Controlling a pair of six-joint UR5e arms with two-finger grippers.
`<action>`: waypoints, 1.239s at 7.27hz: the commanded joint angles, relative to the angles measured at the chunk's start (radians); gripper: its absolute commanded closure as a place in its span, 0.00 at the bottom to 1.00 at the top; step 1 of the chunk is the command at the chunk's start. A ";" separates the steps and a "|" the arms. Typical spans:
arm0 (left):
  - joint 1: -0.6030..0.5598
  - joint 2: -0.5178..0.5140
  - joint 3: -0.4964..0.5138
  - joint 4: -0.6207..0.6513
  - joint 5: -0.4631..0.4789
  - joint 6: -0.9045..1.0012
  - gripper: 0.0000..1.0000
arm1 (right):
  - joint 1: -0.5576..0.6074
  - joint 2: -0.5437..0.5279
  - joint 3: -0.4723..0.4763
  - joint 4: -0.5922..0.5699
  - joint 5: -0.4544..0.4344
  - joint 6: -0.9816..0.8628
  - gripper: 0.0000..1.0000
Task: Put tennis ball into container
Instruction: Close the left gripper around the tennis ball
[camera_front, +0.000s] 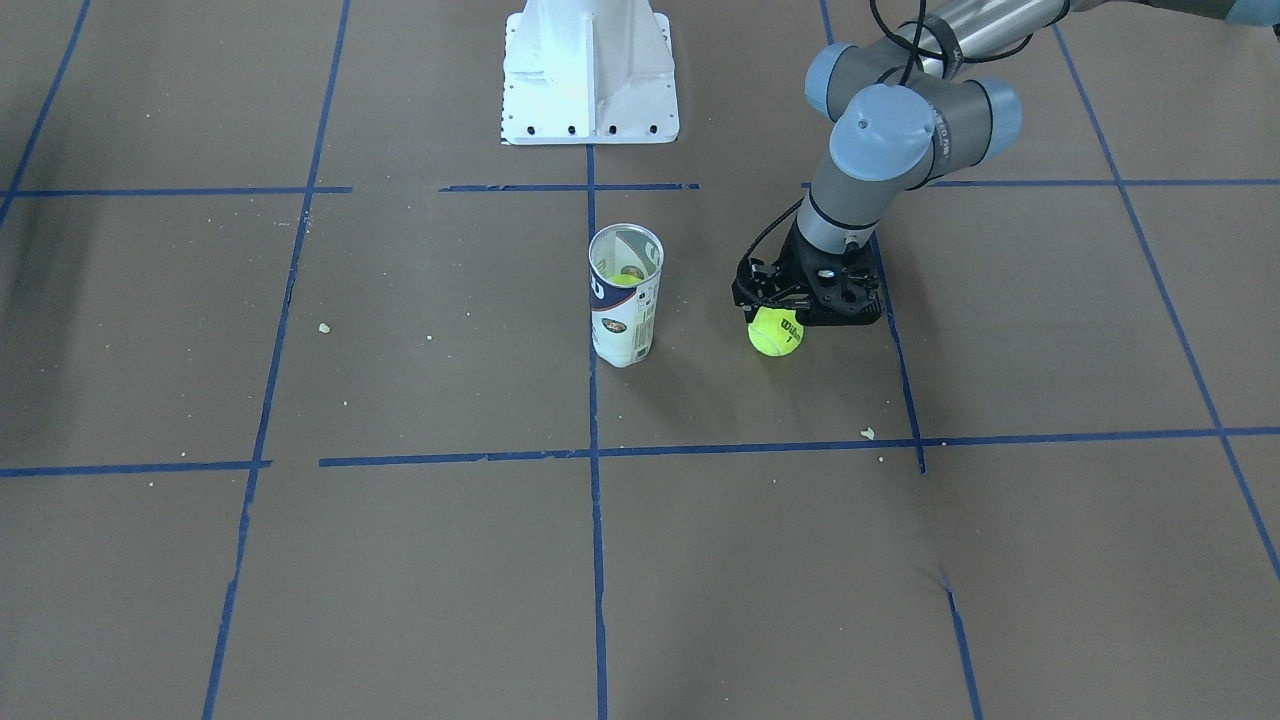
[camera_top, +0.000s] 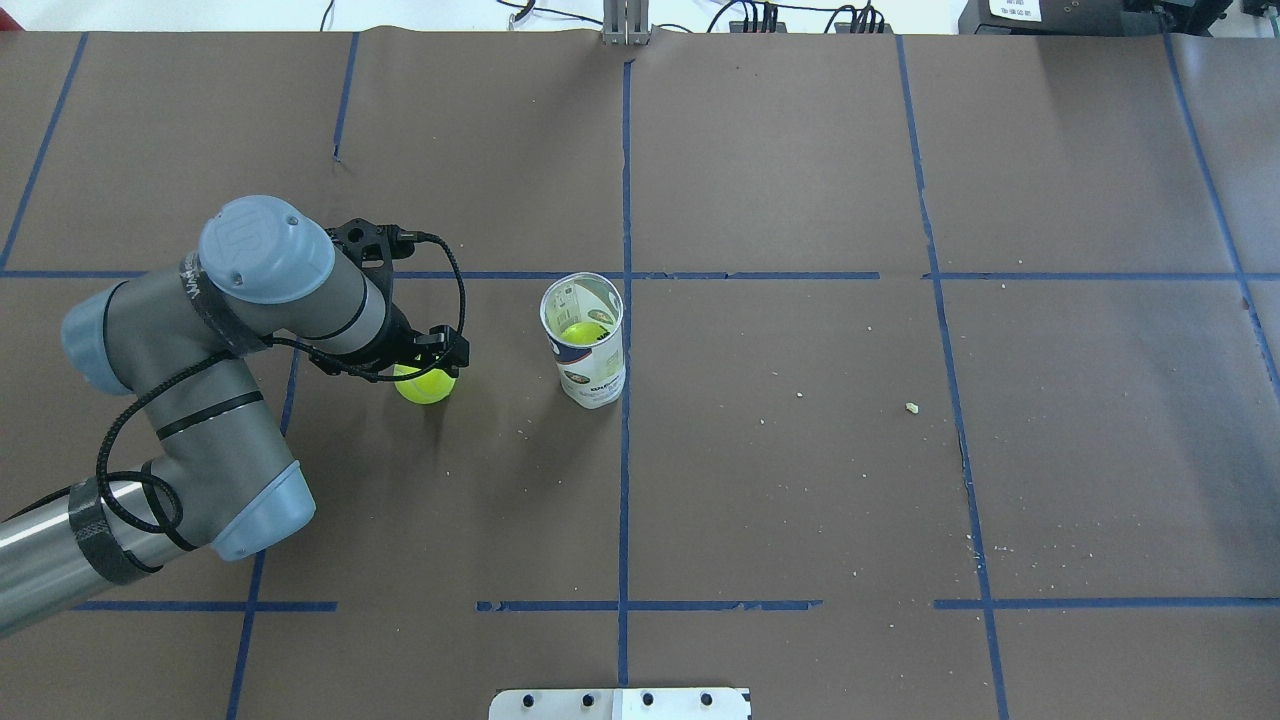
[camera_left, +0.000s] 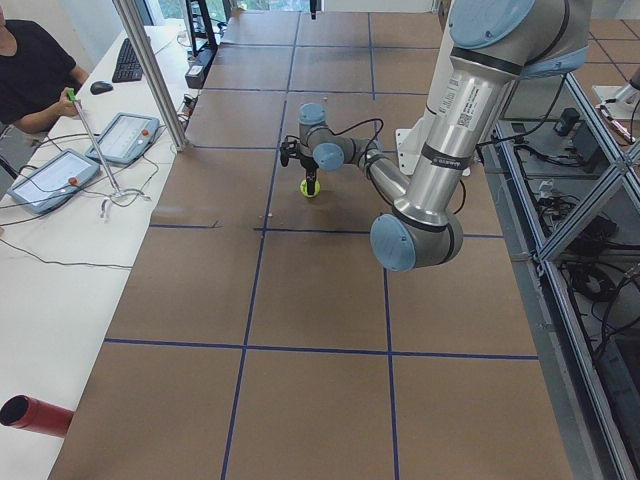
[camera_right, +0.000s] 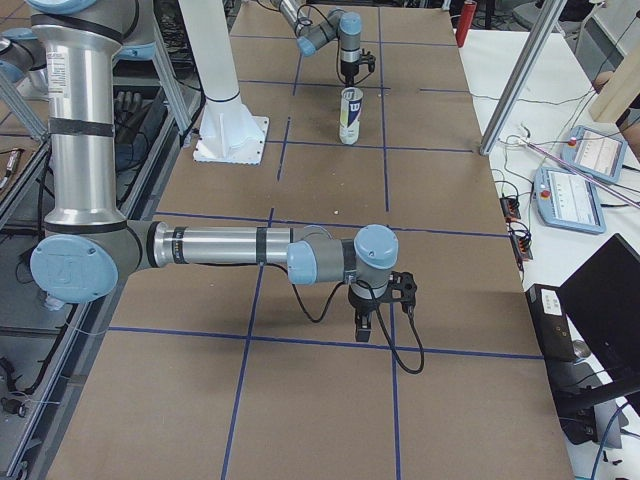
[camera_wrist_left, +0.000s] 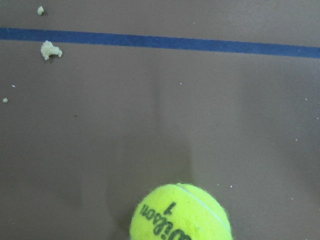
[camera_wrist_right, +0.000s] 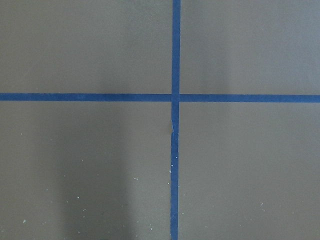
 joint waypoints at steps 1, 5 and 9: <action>0.002 -0.003 0.018 -0.008 0.001 0.000 0.00 | 0.000 0.000 0.000 0.000 0.000 0.000 0.00; 0.002 -0.030 0.067 -0.036 0.007 0.003 0.00 | 0.000 0.000 0.000 0.000 0.000 0.000 0.00; 0.002 -0.021 0.067 -0.036 0.007 0.005 0.00 | 0.000 0.000 0.000 0.000 0.000 0.000 0.00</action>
